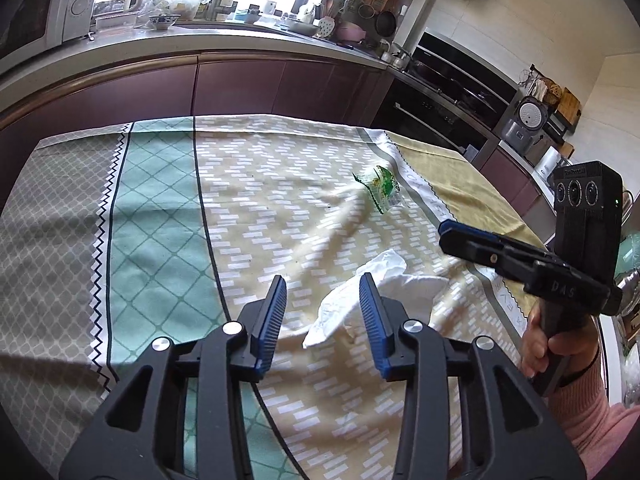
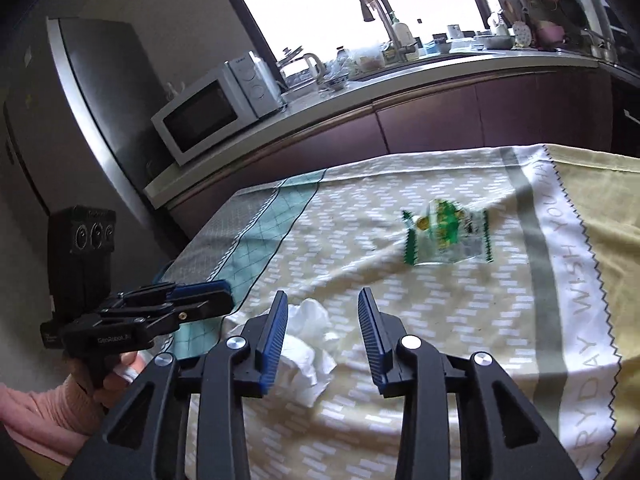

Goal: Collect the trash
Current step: 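Close the left tool on the white tissue while the right tool grasps the green wrapper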

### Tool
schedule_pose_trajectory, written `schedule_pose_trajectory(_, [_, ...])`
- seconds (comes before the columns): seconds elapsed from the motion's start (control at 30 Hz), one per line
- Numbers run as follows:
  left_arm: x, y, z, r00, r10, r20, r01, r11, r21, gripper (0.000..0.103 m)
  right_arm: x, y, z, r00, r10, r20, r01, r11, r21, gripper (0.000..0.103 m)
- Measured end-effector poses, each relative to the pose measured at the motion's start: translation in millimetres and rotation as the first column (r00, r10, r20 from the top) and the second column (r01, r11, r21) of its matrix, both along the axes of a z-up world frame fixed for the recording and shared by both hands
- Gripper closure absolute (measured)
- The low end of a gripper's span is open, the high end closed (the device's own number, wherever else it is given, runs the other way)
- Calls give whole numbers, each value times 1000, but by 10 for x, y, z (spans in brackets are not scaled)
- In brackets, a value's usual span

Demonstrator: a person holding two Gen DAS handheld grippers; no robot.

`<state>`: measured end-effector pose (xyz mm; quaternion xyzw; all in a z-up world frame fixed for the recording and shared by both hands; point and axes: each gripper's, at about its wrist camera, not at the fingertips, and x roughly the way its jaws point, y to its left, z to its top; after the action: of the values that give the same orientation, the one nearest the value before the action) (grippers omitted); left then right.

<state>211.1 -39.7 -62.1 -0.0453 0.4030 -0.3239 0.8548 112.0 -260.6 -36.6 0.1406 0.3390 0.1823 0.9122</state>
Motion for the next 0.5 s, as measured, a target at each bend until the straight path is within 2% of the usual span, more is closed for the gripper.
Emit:
schedule_pose_trajectory(0.1, [11, -65, -2, 1000, -20, 11, 20, 1000, 13, 60, 146, -243, -41, 995, -105, 1, 105, 994, -24, 63])
schedule_pose_trajectory(0.2, [13, -169, -25, 999, -46, 4, 46, 999, 23, 57, 381, -440, -173, 982, -186, -38, 185, 982, -39, 58])
schedule_pose_trajectory(0.27, [11, -221, -48, 998, -64, -1, 64, 998, 29, 55, 537, -534, -258, 975, -216, -60, 214, 976, -39, 52])
schedule_pose_trajectory(0.37, [4, -296, -79, 997, -82, -2, 82, 995, 48, 51, 722, -625, -359, 970, -217, -105, 220, 976, 10, 49])
schedule_pose_trajectory(0.5, [20, -397, -123, 995, -99, -7, 99, 992, 73, 50, 895, -607, -433, 971, -194, -140, 199, 980, 24, 47])
